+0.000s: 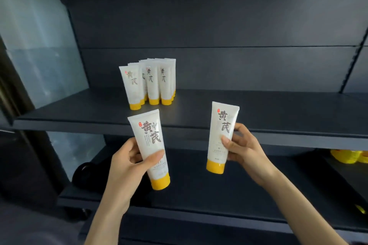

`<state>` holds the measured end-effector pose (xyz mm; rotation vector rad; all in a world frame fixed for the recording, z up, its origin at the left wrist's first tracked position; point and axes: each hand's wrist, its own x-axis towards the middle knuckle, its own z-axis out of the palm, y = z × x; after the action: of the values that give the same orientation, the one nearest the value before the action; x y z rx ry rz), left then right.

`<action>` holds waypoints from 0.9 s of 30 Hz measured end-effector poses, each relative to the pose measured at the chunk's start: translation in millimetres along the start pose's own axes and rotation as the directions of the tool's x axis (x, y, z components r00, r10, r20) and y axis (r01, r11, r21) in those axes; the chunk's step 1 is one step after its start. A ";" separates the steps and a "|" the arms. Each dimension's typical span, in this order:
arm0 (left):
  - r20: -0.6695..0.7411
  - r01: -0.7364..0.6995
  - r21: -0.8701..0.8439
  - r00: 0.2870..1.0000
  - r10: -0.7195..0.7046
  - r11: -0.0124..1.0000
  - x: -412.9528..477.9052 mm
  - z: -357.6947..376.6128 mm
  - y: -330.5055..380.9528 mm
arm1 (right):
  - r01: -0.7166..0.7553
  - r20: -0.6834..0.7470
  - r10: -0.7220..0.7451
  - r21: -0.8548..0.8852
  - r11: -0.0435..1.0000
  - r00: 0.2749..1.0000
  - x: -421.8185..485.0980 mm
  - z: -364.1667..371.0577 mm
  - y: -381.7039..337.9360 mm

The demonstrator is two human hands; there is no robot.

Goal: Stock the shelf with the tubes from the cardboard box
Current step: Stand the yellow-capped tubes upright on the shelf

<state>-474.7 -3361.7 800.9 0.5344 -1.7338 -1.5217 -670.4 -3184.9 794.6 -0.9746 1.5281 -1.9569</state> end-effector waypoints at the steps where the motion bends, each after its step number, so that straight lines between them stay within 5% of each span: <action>1: -0.004 -0.006 0.000 1.000 0.006 1.000 7.6 -9.6 -0.1 | 0.016 -0.002 -0.016 0.014 1.000 1.000 9.0 11.9 -1.3; 14: 0.041 -0.057 -0.022 0.997 0.058 0.998 84.4 -109.0 -6.8 | 0.234 -0.180 -0.217 0.083 0.969 0.959 122.8 128.2 -1.1; 27: 0.041 -0.124 -0.046 0.991 0.126 0.991 118.5 -129.9 -6.8 | 0.175 -0.241 -0.266 -0.343 0.923 0.933 219.9 168.6 25.8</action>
<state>-451.5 -3534.3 826.4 0.3665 -1.7299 -1.4883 -682.7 -3458.3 845.1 -1.0725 2.0202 -2.1228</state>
